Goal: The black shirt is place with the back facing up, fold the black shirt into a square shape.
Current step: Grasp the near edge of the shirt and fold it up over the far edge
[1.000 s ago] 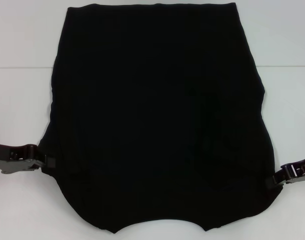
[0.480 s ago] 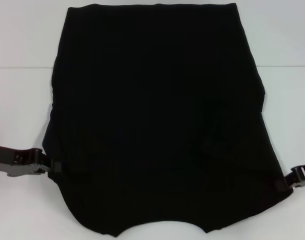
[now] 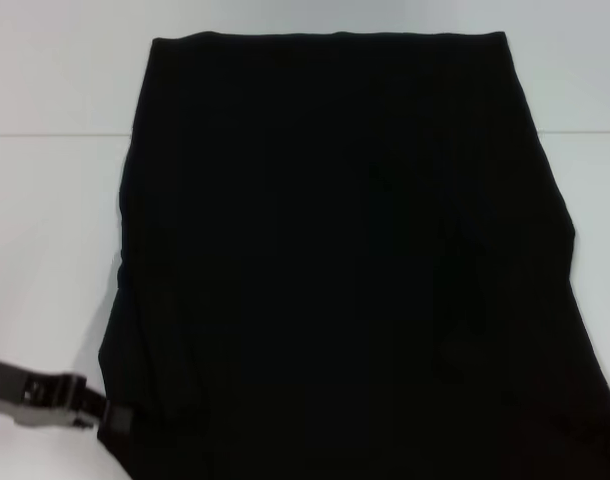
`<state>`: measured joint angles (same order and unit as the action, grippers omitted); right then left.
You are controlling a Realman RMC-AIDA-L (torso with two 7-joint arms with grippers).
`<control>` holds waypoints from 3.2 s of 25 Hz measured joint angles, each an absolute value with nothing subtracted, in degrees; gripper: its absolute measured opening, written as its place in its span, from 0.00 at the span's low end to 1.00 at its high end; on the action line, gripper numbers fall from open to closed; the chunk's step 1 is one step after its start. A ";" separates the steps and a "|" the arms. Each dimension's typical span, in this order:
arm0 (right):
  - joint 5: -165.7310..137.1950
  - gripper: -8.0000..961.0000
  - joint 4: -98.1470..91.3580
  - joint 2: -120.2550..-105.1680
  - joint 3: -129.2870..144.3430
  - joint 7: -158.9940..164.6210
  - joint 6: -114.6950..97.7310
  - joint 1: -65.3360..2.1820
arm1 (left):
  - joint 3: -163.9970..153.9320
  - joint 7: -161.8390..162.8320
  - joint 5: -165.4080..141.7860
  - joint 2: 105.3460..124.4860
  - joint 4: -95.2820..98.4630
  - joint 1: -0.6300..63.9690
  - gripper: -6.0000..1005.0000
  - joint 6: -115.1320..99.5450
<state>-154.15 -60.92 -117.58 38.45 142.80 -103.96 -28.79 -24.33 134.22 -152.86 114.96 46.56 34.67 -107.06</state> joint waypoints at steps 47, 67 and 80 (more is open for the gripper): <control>-134.61 0.07 -28.67 -115.35 35.59 135.20 -41.69 -47.95 | -33.76 141.70 -138.96 114.74 31.04 50.46 0.13 -50.96; -134.90 0.07 -23.94 -114.69 42.27 134.67 -24.55 -52.46 | -42.72 143.36 -139.06 117.65 27.42 53.46 0.15 -32.23; -136.46 0.07 -22.60 -113.77 47.69 135.41 -28.79 -52.55 | -44.22 140.82 -139.34 118.34 26.43 53.22 0.16 -33.32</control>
<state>-136.46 -22.60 -113.77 47.69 135.41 -28.79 -52.55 -44.22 140.82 -139.34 118.34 26.43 53.22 -33.32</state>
